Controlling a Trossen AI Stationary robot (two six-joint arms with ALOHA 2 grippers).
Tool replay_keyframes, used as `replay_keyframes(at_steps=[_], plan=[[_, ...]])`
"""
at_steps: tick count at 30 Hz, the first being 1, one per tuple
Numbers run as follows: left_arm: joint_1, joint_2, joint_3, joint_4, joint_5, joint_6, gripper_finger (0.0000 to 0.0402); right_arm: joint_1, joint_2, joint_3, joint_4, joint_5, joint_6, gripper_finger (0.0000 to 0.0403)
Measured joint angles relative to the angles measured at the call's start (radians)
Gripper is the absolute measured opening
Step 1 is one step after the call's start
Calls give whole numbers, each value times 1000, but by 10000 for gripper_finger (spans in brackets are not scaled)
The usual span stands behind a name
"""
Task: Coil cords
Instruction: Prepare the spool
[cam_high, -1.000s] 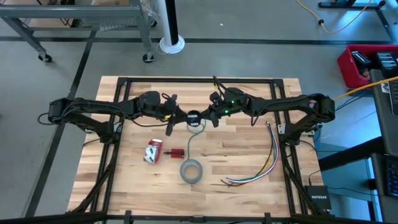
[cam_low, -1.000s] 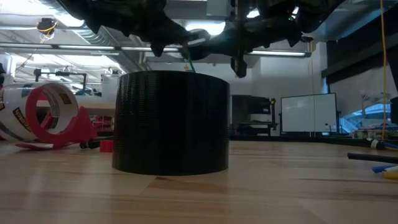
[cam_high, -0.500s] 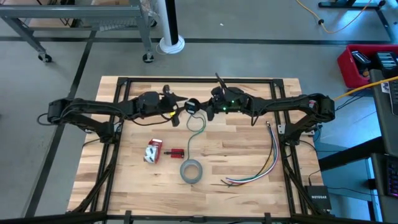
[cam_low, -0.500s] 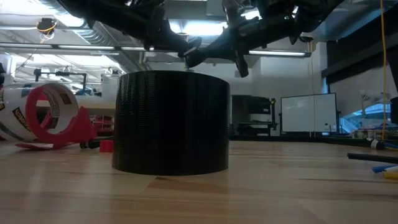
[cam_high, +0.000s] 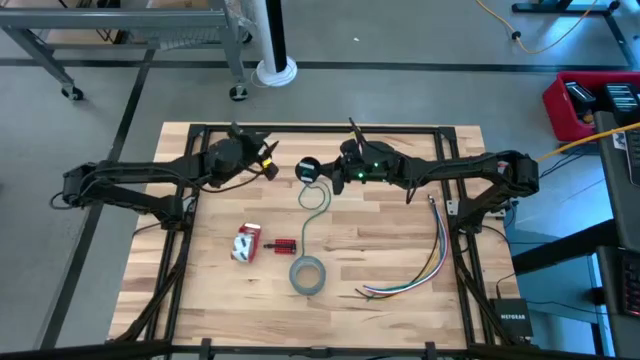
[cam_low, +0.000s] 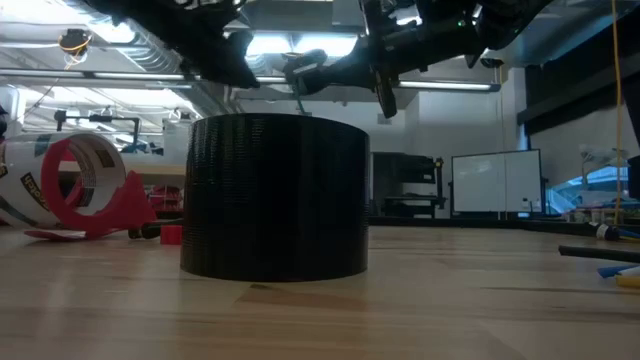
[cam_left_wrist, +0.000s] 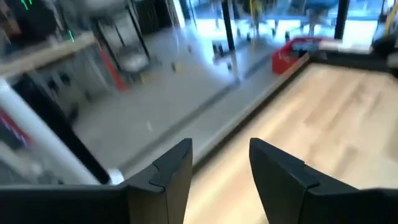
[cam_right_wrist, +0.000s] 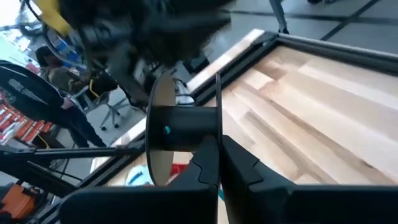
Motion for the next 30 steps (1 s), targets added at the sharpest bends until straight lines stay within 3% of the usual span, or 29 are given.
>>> replay_keyframes(at_steps=[4,8,14,22,30], plan=[[-15,-11,0,-146,118,-203,153,-1,0,0,58,49,-17,2],[-45,15,0,-91,258,-272,153,-1,0,0,128,96,-26,2],[-80,85,0,49,265,-271,153,-1,0,0,135,95,-26,1],[-92,150,0,103,265,-311,153,-1,0,0,167,124,-33,1],[-92,150,0,101,262,-329,153,-2,0,-1,416,228,-157,1]])
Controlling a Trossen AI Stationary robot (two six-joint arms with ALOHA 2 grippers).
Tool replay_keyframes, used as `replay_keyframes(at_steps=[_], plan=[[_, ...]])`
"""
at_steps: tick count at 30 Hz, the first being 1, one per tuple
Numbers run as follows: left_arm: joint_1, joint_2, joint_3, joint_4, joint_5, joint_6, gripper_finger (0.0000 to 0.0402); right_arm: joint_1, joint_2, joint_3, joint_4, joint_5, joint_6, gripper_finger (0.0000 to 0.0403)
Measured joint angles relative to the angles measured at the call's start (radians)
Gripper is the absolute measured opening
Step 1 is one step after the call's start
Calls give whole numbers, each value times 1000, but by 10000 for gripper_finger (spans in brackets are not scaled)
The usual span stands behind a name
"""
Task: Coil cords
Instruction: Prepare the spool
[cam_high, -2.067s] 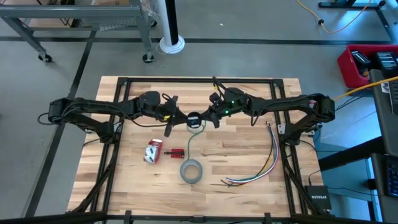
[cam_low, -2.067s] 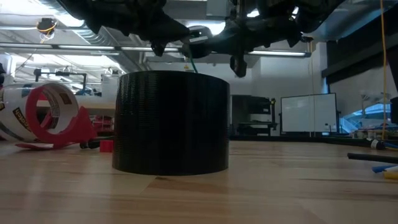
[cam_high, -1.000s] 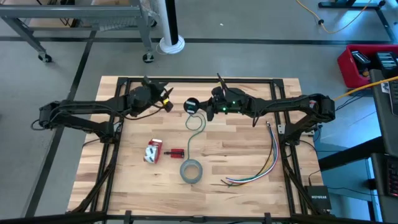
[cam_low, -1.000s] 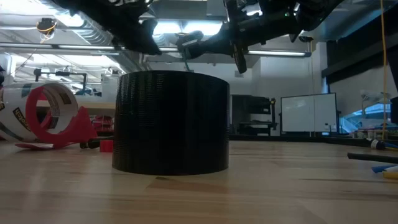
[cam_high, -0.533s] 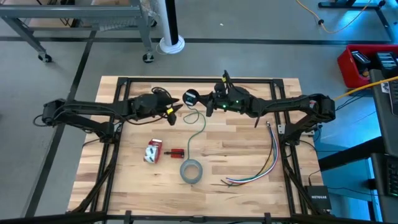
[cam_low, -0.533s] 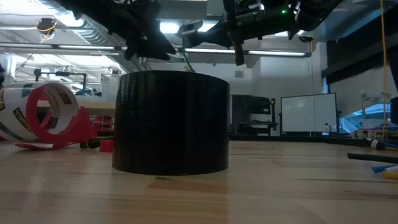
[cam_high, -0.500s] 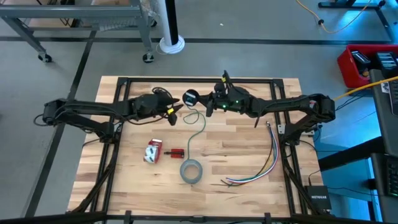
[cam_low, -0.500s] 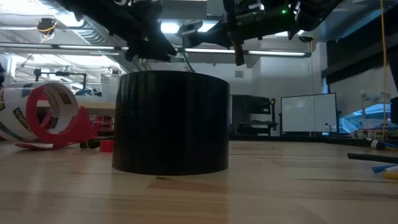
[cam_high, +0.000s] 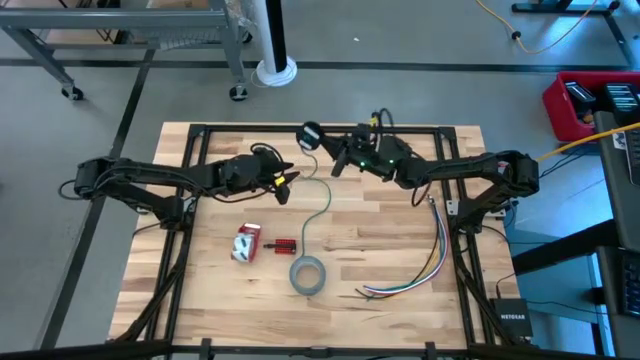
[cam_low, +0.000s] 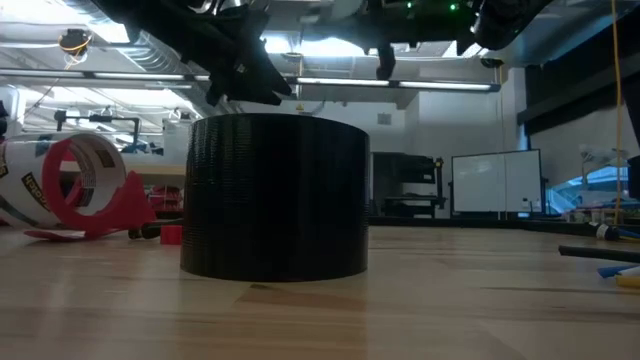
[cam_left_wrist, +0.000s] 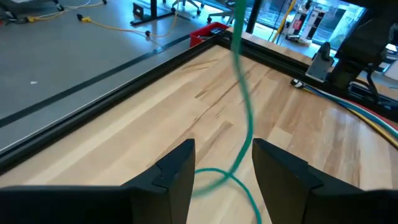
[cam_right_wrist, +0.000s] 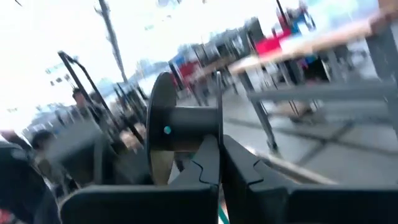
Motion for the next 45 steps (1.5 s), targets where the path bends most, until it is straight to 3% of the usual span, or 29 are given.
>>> replay_keyframes(at_steps=[3,12,23,27,38,45], plan=[[0,0,0,-2,0,0,153,0,-11,0,57,-1,-2,1],[0,0,0,-10,0,-5,153,0,-153,0,17,-1,-24,1],[-13,43,0,190,6,-8,153,0,-184,0,-14,-2,-112,1],[-13,59,0,186,6,4,153,0,-235,-2,-173,-2,-155,1],[-13,66,0,155,6,-47,153,0,-547,-1,-682,-3,-114,1],[-13,156,0,177,25,-114,153,0,-593,-43,-792,-115,-19,1]])
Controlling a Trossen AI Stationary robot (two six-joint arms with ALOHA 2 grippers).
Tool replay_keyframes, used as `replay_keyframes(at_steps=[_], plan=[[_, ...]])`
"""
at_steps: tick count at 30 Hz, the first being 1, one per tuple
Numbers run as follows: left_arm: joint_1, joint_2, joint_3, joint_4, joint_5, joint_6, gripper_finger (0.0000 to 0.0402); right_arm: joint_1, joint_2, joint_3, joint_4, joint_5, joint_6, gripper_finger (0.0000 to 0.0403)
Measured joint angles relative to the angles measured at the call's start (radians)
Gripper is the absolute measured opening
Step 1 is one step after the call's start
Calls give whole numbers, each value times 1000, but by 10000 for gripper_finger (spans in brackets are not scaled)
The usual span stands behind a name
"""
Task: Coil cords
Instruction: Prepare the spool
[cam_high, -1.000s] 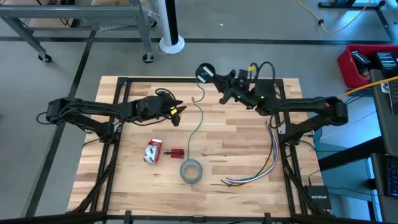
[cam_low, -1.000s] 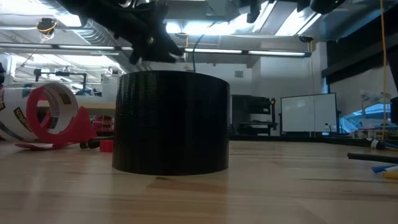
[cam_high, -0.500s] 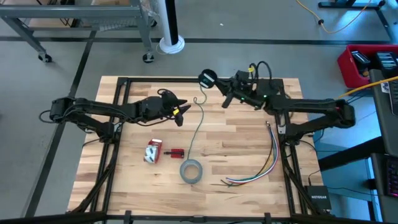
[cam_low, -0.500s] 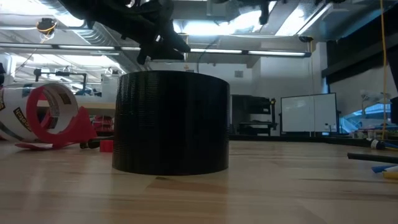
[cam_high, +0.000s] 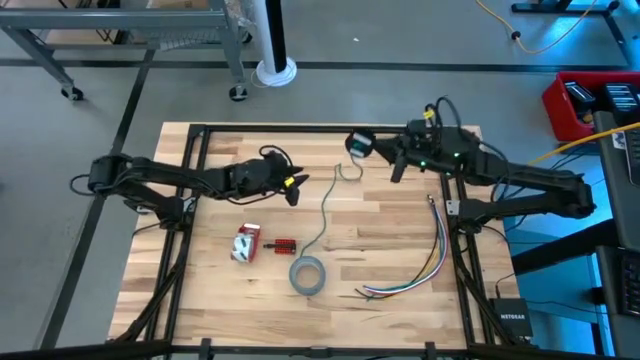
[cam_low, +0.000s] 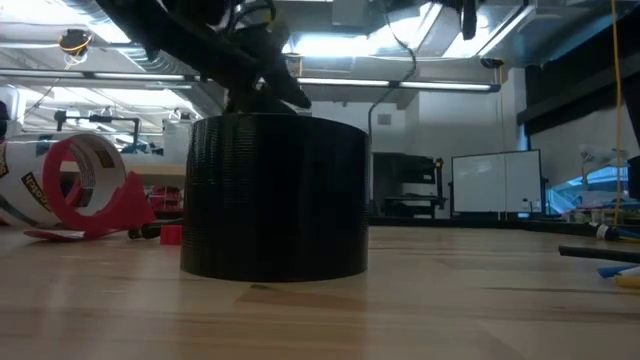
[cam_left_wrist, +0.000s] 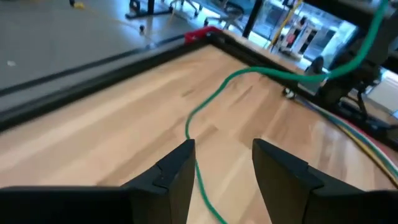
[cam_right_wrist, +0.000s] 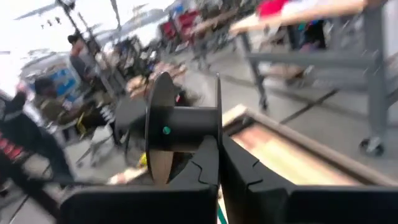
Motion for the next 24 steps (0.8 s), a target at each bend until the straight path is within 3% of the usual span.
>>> replay_keyframes(at_steps=[6,17,24], plan=[[-22,99,0,189,67,38,149,1,1,-171,149,-37,78,1],[-25,107,0,324,67,64,112,0,1,-492,657,-113,191,1],[-25,107,0,450,67,14,111,0,21,-527,698,-105,207,1]])
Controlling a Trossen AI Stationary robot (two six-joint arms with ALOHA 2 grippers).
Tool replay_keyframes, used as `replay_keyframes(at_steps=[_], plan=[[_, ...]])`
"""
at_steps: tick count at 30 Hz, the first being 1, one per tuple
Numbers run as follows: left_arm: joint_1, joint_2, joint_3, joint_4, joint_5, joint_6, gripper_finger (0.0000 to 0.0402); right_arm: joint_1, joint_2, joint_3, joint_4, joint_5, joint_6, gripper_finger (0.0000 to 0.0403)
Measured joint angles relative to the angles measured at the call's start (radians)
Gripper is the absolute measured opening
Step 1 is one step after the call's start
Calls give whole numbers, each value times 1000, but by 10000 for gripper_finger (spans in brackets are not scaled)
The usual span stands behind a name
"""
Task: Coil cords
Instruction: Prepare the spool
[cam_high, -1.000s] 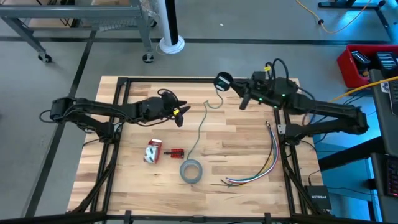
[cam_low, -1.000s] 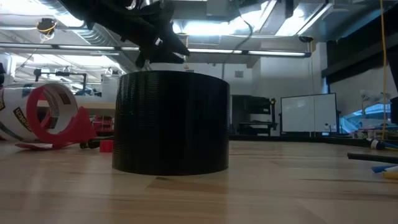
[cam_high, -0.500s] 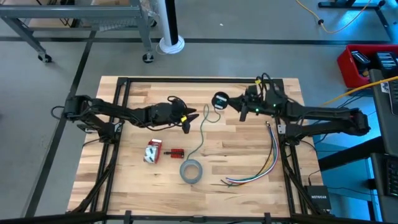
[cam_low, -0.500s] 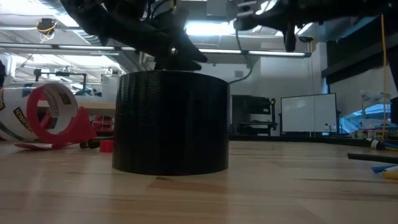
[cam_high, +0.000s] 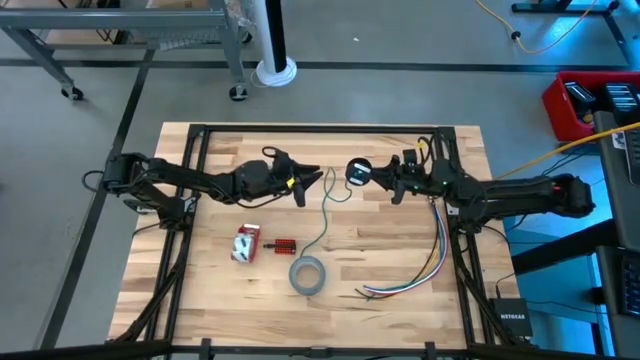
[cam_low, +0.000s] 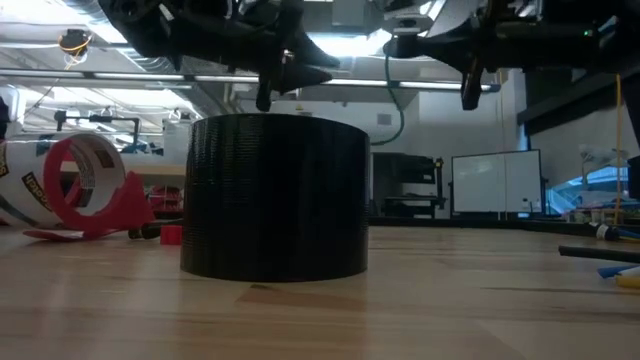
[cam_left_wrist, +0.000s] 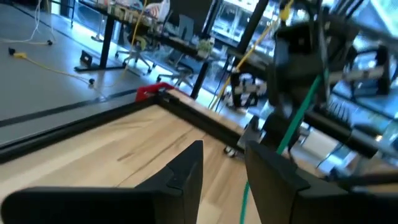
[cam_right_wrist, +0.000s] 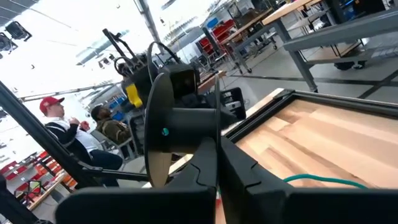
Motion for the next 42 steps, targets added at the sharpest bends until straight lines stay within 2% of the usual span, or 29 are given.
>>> replay_keyframes(at_steps=[7,14,17,23,30,36,42], plan=[[-19,9,1,70,30,-60,111,0,101,0,126,5,-24,1],[-33,9,35,86,33,-1,111,0,203,1,284,1,-25,1],[-27,9,43,88,33,28,111,0,219,17,296,-24,-25,1],[-17,9,43,76,30,24,111,1,225,33,331,-141,-21,1],[-20,9,43,81,85,3,111,1,225,33,337,-167,1,1],[-26,9,43,58,149,3,111,1,225,33,367,-145,1,1],[-40,9,43,-27,148,82,111,1,225,33,391,-15,1,1]])
